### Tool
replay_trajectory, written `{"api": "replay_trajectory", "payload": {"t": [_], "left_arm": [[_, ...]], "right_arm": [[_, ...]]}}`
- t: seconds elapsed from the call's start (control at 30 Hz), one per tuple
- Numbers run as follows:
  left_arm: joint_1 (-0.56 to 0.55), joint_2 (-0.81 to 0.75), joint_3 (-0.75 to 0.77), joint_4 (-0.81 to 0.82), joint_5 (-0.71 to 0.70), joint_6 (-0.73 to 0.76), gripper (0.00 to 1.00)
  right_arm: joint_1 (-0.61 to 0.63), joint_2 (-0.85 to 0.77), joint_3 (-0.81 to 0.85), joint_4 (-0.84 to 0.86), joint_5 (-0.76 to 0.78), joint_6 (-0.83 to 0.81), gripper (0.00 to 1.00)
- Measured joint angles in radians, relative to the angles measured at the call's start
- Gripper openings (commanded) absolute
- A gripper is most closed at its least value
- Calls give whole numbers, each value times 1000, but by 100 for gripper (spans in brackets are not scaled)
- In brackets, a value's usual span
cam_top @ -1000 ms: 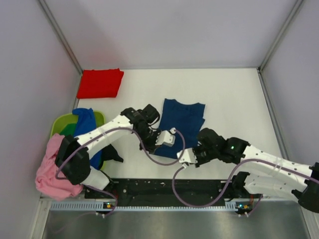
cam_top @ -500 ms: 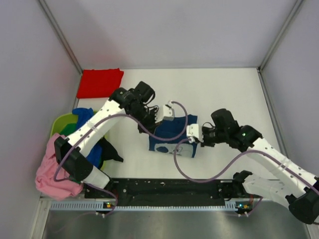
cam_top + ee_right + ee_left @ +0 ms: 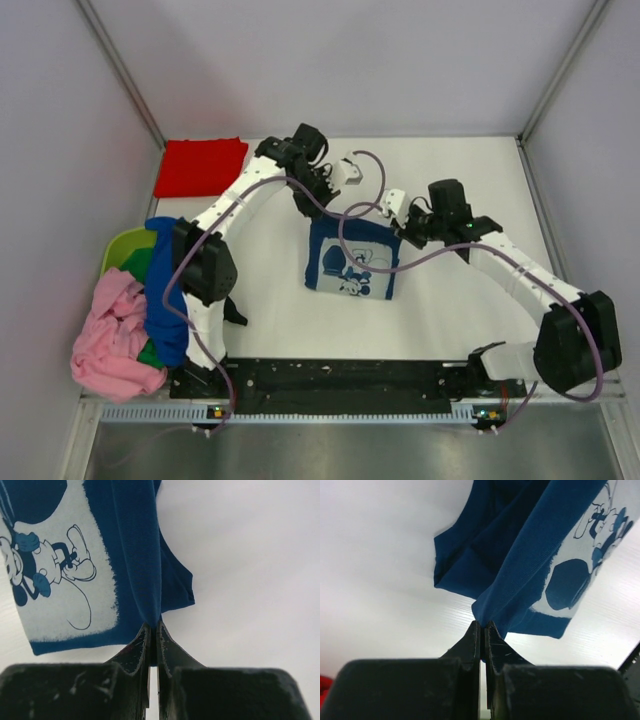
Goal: Fold and stack the t-shirts
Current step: Fold the long partially folded tshirt into a neat square, then smooth out wrinkles on the folded tshirt
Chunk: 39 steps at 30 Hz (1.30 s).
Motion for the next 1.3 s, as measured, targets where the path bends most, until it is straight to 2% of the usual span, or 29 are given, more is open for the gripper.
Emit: {"api": "replay_trajectory", "payload": {"t": [0.33, 0.5, 0.53, 0.6, 0.63, 0.77, 0.87, 0.93, 1.07, 1.2, 1.3], "left_arm": [[16, 186, 93, 71, -107, -54, 0], [16, 255, 122, 106, -179, -71, 1], [16, 269, 123, 113, -193, -76, 5], [16, 293, 123, 127, -218, -82, 17], [16, 305, 123, 133, -229, -84, 20], [27, 356, 138, 170, -319, -112, 31], [61, 415, 215, 187, -363, -154, 40], [93, 420, 222, 208, -363, -177, 42], [147, 336, 120, 277, -356, -208, 42], [157, 166, -48, 291, -234, -201, 48], [117, 34, -160, 297, -139, -186, 48]], "right_arm": [[-38, 185, 14, 177, 40, 82, 0], [-44, 263, 16, 324, 78, 167, 0], [-44, 278, 16, 357, 88, 186, 4], [-44, 312, 16, 425, 103, 231, 26], [-44, 328, 16, 454, 111, 260, 31], [-41, 451, 82, 515, 240, 353, 41], [-40, 565, 243, 444, 375, 454, 42], [-42, 594, 344, 375, 427, 511, 43], [-42, 524, 390, 297, 421, 602, 50], [-42, 332, 283, 250, 355, 714, 54], [-42, 218, 203, 225, 308, 798, 54]]}}
